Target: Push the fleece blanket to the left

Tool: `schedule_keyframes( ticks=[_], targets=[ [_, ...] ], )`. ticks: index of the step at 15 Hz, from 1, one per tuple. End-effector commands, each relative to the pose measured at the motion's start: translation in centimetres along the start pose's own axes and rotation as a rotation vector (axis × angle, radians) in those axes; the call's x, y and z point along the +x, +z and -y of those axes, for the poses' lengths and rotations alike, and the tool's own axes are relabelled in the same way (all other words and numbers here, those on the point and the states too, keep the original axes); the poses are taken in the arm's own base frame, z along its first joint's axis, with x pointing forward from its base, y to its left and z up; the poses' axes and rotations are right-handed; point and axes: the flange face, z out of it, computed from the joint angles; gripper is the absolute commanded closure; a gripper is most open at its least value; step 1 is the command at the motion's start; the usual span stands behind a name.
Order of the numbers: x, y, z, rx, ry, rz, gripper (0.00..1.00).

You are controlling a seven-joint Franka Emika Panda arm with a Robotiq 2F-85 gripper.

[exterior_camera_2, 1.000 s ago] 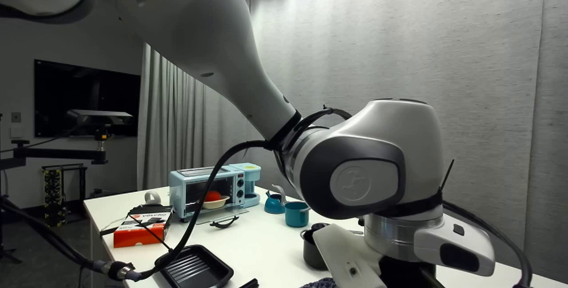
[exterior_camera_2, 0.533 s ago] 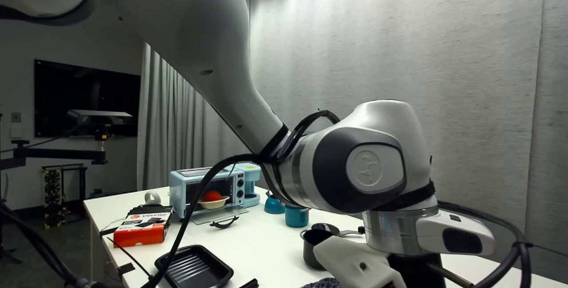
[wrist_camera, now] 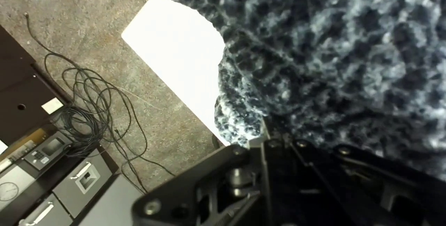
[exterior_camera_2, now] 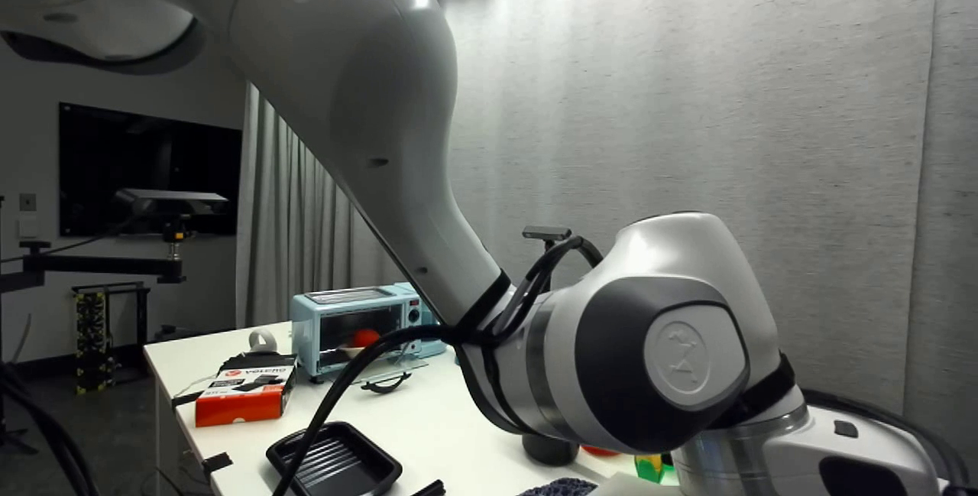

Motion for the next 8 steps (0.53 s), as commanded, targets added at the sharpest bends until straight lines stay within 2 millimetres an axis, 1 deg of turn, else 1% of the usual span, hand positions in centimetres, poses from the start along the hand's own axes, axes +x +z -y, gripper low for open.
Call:
schedule_keyframes(
  ticks=[1, 5, 6, 8],
  targets=[
    [0.9, 1.5, -0.5, -0.060, 0.036, -0.009, 1.00],
    [1.7, 1.4, -0.9, -0.065, 0.057, -0.035, 1.00],
    [1.6, 1.5, -0.8, -0.053, 0.065, -0.031, 1.00],
    [0.7, 2.3, -0.1, -0.022, 0.071, 0.006, 1.00]
  ],
)
